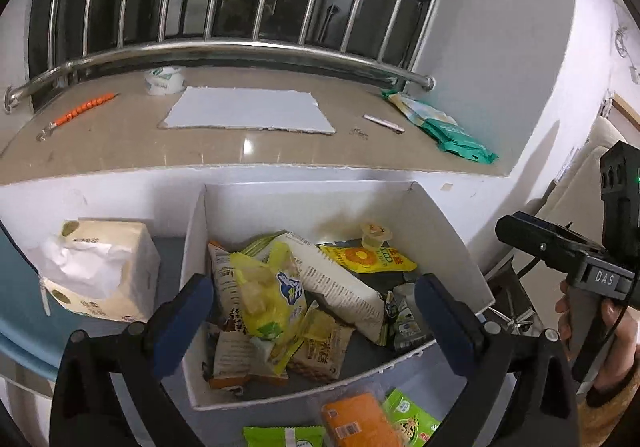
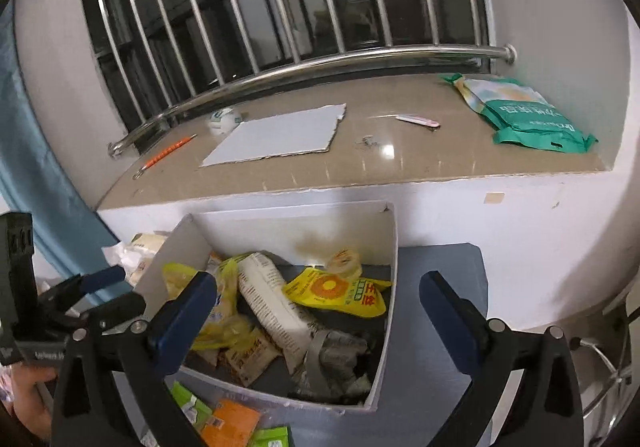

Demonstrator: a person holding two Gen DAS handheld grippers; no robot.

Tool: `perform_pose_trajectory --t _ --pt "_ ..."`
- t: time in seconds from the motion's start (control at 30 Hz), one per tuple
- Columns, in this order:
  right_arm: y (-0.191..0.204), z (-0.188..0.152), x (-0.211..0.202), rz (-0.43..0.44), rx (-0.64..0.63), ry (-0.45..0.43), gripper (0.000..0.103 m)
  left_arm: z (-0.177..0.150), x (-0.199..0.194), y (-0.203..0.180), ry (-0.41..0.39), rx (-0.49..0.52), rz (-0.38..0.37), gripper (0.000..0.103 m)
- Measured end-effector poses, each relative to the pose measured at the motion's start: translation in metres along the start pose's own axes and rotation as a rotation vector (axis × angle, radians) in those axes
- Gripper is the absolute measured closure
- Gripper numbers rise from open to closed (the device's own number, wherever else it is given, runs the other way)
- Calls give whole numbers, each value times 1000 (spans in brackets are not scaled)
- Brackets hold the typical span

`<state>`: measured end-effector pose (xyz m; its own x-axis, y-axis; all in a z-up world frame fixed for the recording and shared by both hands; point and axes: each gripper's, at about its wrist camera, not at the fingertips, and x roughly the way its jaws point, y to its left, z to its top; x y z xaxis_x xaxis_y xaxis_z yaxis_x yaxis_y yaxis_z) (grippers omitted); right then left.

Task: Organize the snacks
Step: 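Grasp the orange bread packet with the right gripper while the left gripper grasps the long green-white packet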

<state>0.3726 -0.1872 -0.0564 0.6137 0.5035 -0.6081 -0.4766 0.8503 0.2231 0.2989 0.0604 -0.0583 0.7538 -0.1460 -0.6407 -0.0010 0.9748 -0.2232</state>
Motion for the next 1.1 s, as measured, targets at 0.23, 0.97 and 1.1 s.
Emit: perform_pose_trajectory --t 0.23,0.97,1.1 --pt "13 -20 -39 60 -29 -50 0 -23 -56 -10 -63 81 15 0" --pt "59 -219 -88 116 63 132 0 -201 -155 -1 -48 -39 -14 0" --pt "77 -211 -68 70 21 164 0 -207 -163 -1 -61 -31 -11 0"
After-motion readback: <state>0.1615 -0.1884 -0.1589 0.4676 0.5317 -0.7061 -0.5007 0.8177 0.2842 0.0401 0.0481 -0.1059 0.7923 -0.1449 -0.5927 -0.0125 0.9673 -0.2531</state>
